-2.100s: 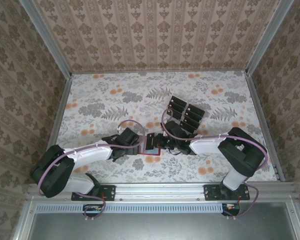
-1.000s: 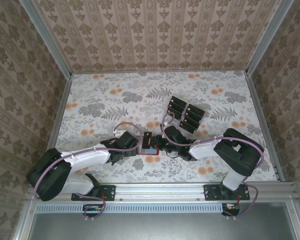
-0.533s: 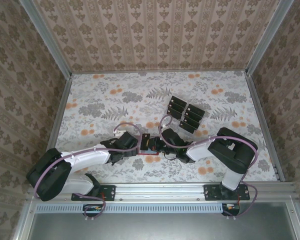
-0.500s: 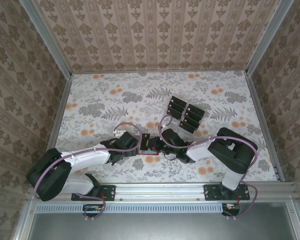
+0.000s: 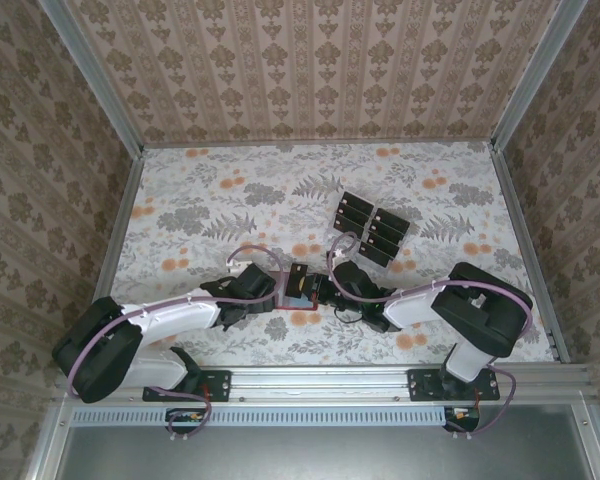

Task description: Put the credit cards into the card holder

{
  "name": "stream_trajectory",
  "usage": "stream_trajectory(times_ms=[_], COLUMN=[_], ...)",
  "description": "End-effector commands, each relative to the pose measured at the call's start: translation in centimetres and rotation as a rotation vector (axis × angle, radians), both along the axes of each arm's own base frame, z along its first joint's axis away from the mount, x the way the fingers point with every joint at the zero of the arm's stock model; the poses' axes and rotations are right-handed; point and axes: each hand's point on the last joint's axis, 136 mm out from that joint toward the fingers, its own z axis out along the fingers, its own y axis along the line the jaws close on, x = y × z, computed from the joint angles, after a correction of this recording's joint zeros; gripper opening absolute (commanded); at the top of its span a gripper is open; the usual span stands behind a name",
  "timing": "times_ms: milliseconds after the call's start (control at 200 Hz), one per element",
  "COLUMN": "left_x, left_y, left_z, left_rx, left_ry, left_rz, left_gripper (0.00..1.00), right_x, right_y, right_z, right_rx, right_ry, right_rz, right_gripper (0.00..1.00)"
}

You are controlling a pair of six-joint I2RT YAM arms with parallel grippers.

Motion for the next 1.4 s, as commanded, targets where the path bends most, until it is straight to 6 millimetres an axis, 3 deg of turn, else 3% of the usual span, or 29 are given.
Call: stream_trajectory(times_ms=[0,760,1395], left_x=[-1.6,-1.6,-1.7], left_y=[1.6,1.7,1.9], left_z=[-1.4,-1.4,-1.5], left_rx=[0.061,0.064,0.062], left_ry=[0.055,0.054,0.051], left_rz=[0.004,0.005,0.008], left_gripper=[1.0,1.0,1.0], right_x=[0.1,-0.4,-0.8], right_y=[-0.4,1.0,1.1], right_z=[-0.1,-2.1,-1.9], right_rx=[-0.013,0.013,0.067], right_ry=[-0.005,0.045,0.063], right_rz=[-0.023,-0.009,-0.024], right_gripper=[0.0,0.0,0.0])
